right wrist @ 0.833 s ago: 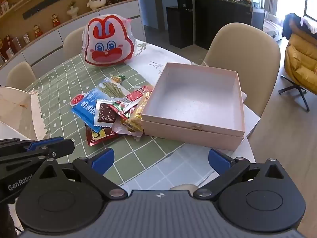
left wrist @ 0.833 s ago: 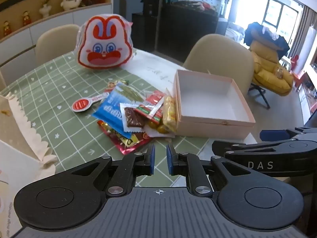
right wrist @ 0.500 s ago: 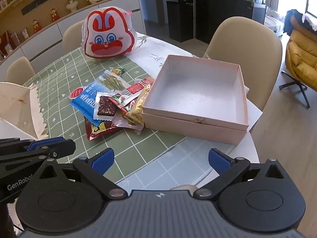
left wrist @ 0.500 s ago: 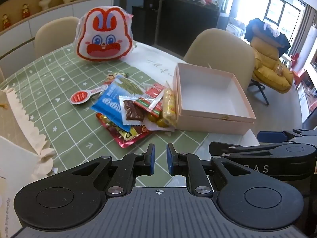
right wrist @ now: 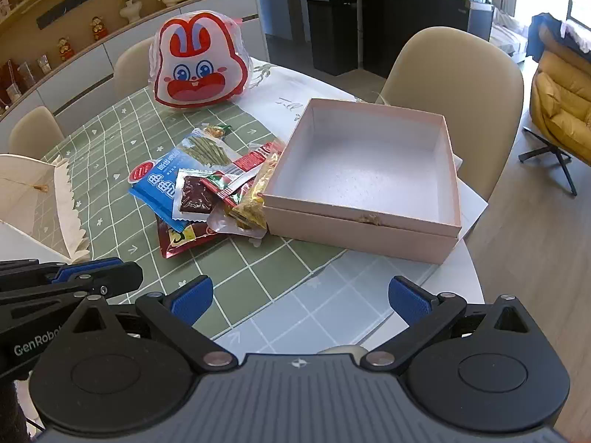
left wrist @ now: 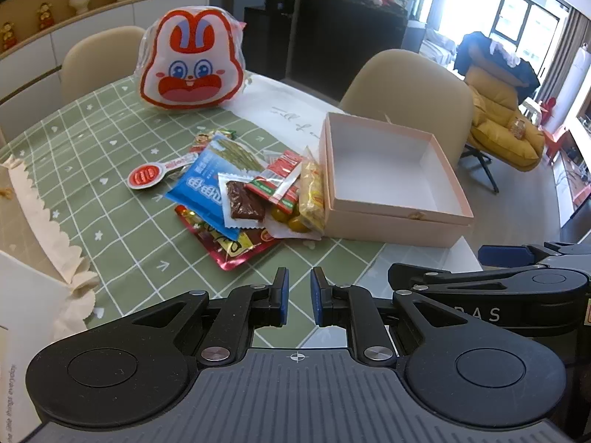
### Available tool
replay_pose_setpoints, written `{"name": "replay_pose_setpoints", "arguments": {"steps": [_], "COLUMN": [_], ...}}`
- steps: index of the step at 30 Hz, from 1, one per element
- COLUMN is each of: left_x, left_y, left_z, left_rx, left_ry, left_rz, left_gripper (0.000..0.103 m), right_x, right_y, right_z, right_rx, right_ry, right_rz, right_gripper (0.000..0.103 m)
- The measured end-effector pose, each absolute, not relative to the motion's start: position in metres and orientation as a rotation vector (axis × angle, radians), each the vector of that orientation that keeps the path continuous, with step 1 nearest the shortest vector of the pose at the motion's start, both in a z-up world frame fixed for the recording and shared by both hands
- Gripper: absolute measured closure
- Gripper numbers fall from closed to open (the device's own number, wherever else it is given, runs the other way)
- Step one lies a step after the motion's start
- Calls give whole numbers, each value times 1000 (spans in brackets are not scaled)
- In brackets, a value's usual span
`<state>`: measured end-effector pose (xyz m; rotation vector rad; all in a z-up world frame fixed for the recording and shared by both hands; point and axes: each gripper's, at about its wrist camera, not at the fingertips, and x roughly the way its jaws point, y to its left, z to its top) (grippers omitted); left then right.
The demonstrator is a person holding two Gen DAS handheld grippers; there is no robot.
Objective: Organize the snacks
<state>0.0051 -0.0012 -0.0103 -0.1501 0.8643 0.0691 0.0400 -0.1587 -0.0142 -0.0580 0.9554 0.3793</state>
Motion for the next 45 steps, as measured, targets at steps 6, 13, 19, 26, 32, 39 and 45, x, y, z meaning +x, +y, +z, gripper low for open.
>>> {"name": "replay_pose_setpoints", "arguments": {"steps": [6,13,19,26,32,39,45], "left_x": [5,5,5,5,4,4,5], "left_y": [-2,-3,-4,-2,-2,-3,-2], "left_z": [-10,-11,-11,-13,-13,-14,-14], "left_rx": [-151,-153,-155,-159,-161,-166,-166], "left_ry": [864,869,870,875,879,884,884], "left_rz": [68,66,65,63,59,57,56], "left_gripper": [86,86,86,86,86,86,86], "right_x": [39,38,38,38,37,37,37], "right_y": [-160,-160,-160,-160,-161,-161,-161], "right_z": [-14,-15,-15,-16,-14,-14,-14], "right_rx": [-57,-60,-60,-62,-61,-61,-62], "right_ry": [958,962,963,963,961,961,960], "right_rz": [377,374,373,372,368,368,368], "right_gripper": [1,1,1,1,1,1,1]}}
